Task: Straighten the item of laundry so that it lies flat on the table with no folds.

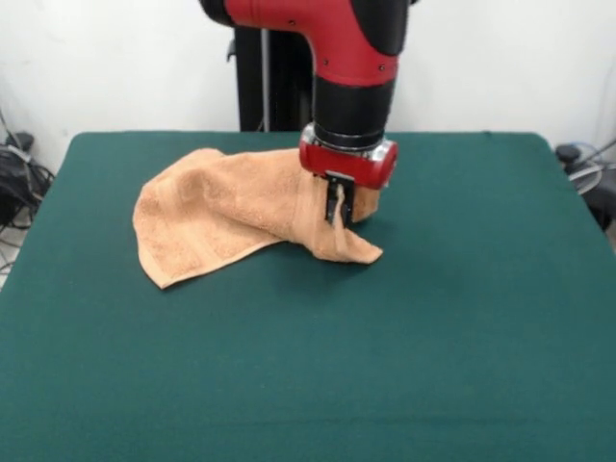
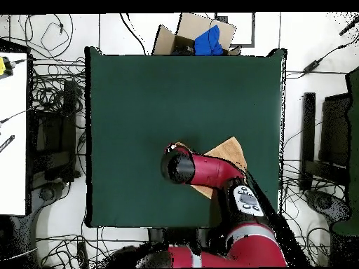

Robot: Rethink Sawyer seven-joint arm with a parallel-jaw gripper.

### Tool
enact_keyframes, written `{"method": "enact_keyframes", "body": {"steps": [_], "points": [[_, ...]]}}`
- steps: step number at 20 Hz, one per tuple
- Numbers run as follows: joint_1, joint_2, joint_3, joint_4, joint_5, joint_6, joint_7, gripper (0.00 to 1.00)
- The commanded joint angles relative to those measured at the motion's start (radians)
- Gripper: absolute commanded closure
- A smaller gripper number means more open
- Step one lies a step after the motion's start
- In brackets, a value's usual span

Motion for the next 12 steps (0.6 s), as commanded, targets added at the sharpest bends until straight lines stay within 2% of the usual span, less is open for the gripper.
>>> {"method": "enact_keyframes", "body": {"steps": [1,12], "points": [[-0.054,-0.094,0.243,0.07,0.013,0.181,-0.047,1.0],[-0.124,-0.235,0.368,0.154,0.081,0.301,-0.002,1.0]]}}
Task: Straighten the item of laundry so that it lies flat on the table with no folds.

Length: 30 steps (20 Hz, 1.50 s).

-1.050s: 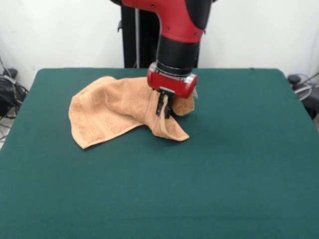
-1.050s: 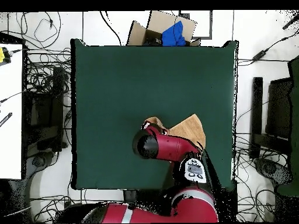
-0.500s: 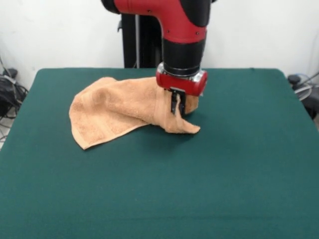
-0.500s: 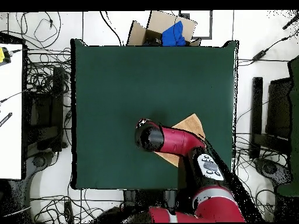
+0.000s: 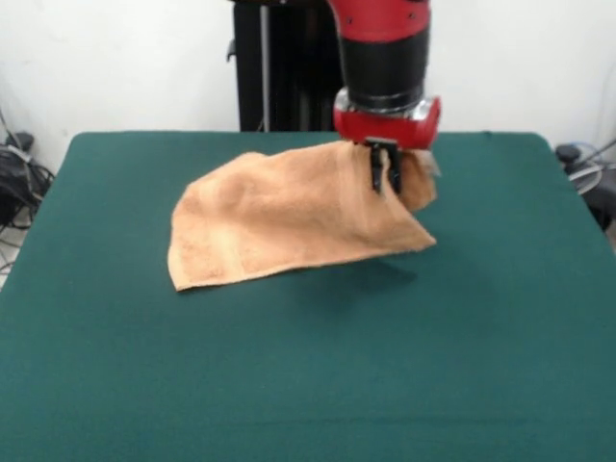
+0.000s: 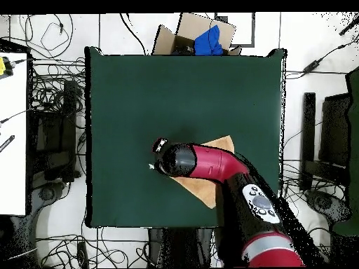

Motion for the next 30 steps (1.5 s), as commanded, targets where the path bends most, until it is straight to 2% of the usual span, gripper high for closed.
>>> {"method": "enact_keyframes", "body": {"steps": [1,8,12,25,30], "points": [[-0.023,-0.115,0.174,0.108,0.066,0.132,0.002,1.0],[0.002,-0.203,0.157,0.112,0.099,0.195,0.047,1.0],[0.007,-0.201,0.154,0.114,0.106,0.188,0.055,1.0],[0.06,0.012,0.072,0.033,-0.015,-0.016,0.067,1.0],[0.096,0.013,0.029,0.011,-0.021,-0.009,0.095,1.0]]}}
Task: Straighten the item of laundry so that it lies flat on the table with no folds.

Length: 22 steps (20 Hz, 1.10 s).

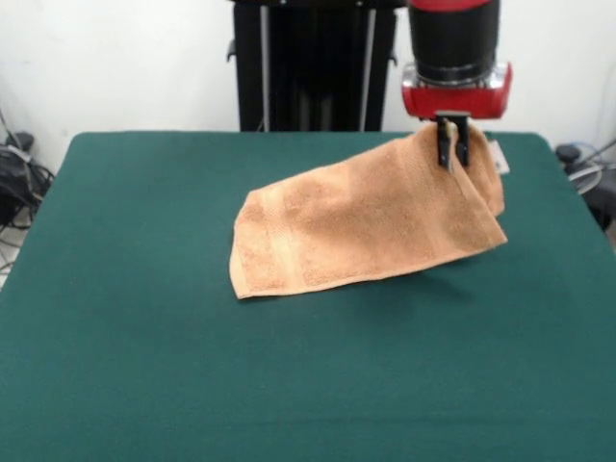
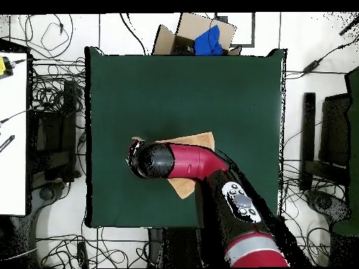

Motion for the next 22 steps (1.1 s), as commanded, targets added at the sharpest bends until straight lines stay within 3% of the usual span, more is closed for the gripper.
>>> {"method": "enact_keyframes", "body": {"steps": [1,12,18,22], "points": [[0.058,0.053,-0.058,-0.028,-0.046,-0.056,0.112,1.0],[0.053,0.062,-0.045,-0.008,-0.013,-0.086,0.106,1.0],[0.043,-0.044,0.003,0.026,0.044,0.052,0.092,1.0],[0.031,0.043,0.009,-0.003,0.019,0.009,0.064,1.0]]}}
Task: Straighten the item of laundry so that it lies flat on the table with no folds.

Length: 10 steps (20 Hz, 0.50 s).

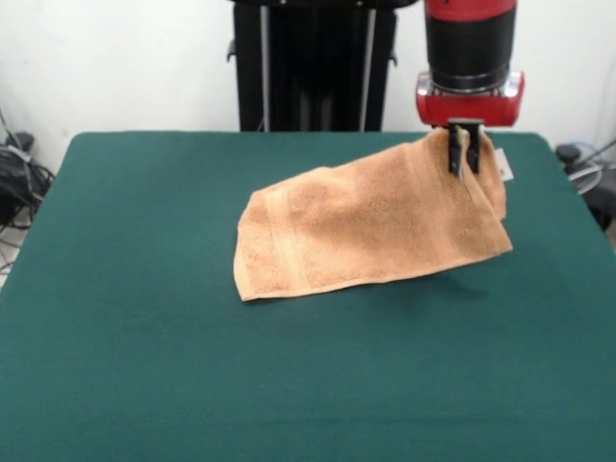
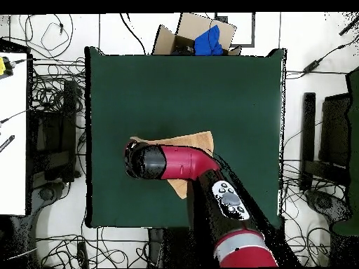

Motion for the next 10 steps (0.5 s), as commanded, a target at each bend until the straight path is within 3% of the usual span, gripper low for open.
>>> {"method": "enact_keyframes", "body": {"steps": [1,4,10], "points": [[-0.012,0.078,0.03,-0.019,-0.002,0.014,0.055,1.0],[-0.008,0.139,0.024,-0.043,-0.022,-0.042,0.053,1.0],[0.016,0.155,0.005,-0.062,-0.028,-0.06,0.073,1.0]]}}
